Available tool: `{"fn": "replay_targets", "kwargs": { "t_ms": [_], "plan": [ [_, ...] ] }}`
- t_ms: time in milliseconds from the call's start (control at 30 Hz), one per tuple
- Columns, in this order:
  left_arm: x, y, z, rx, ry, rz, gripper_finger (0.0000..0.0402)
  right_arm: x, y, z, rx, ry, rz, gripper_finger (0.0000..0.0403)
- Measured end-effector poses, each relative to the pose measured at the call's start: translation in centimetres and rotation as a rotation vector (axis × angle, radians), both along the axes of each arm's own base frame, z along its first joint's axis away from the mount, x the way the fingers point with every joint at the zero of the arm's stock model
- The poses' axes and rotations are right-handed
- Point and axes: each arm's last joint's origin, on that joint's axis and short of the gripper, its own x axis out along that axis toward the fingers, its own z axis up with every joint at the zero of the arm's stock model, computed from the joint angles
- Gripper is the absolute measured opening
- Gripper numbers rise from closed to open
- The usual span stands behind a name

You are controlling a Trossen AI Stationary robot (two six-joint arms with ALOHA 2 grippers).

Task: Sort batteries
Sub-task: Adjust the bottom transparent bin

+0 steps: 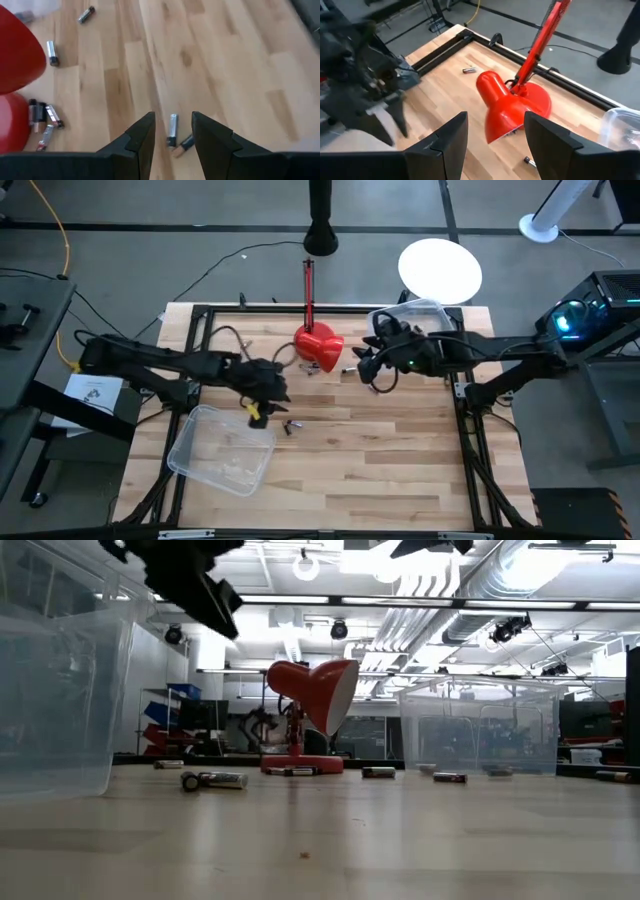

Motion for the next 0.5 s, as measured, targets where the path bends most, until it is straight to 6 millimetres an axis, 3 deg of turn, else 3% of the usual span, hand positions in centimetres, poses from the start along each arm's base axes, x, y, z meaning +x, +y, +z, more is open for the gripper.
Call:
{"fn": "replay_targets", "kwargs": {
  "t_ms": [100,200,333,500],
  "plan": [
    [0.6,0.3,1.9,0.004,0.007,0.009,0.0122,0.3,0.3,0.2,0.037,-0.044,0.027,0.0189],
    [-0.2,0.6,4.7,0.007,-0.011,0.013,0.0122,0.3,0.9,0.3,0.044,-0.057,0.054,0.0189],
    [-3.8,1.0,8.7,-0.022,-0.114,0.048,0.0122,0.5,1.2,0.1,0.045,-0.062,0.026,0.0189],
    [-9.6,0.8,10.3,-0.104,-0.067,0.114,0.0101,1.4,1.3,-0.7,0.06,-0.055,-0.02,0.0189]
  ]
}}
